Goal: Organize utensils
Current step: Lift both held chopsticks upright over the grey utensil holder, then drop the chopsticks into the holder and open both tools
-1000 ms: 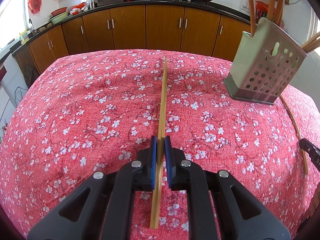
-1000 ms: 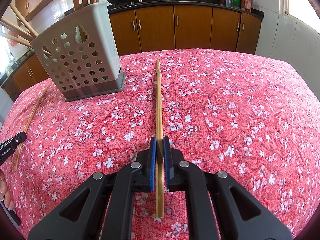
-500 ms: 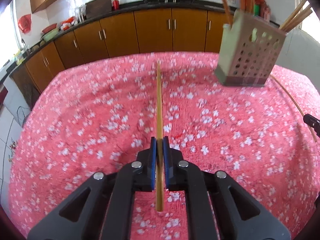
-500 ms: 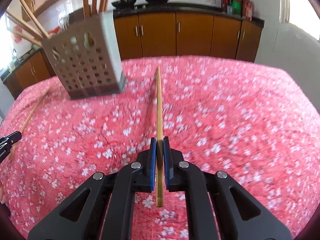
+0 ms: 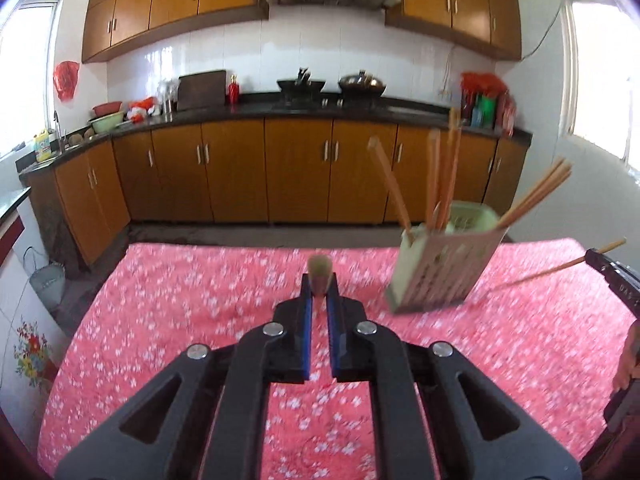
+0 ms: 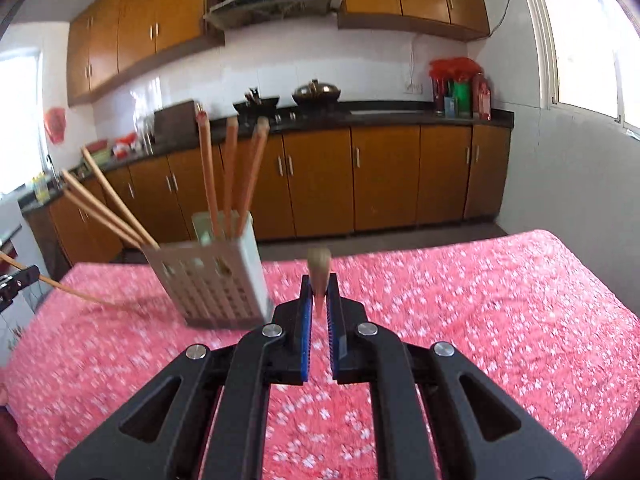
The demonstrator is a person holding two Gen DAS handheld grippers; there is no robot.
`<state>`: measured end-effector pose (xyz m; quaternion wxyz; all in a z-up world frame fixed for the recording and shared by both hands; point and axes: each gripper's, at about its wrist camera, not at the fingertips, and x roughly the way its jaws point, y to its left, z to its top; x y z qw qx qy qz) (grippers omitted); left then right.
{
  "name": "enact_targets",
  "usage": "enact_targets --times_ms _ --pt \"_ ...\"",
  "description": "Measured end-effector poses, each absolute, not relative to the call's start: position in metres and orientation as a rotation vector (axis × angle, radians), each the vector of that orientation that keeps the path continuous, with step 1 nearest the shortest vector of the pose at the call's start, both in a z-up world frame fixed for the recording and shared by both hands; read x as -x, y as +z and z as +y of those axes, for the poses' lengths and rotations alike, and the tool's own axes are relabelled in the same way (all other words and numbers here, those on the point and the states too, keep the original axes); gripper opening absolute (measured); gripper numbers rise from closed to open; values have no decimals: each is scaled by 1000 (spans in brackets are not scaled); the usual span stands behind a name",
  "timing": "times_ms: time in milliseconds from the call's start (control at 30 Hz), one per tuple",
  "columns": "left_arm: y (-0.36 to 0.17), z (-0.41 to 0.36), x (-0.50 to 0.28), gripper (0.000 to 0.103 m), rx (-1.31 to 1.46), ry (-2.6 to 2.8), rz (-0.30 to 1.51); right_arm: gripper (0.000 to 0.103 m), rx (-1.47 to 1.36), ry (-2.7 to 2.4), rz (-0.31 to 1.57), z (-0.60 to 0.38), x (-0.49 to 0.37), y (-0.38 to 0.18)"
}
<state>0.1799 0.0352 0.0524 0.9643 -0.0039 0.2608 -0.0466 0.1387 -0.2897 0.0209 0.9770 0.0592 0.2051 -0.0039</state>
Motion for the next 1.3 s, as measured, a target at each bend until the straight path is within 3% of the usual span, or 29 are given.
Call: enact_targets --times_ms 333,800,1300 --pt "100 17 -166 8 48 -197 449 8 -213 125 331 -283 -133 73" --pt "178 -31 -167 8 160 -284 179 8 -211 175 84 -258 -138 138" --pt "128 -53 -229 10 142 -265 290 10 -194 158 214 -247 -184 100"
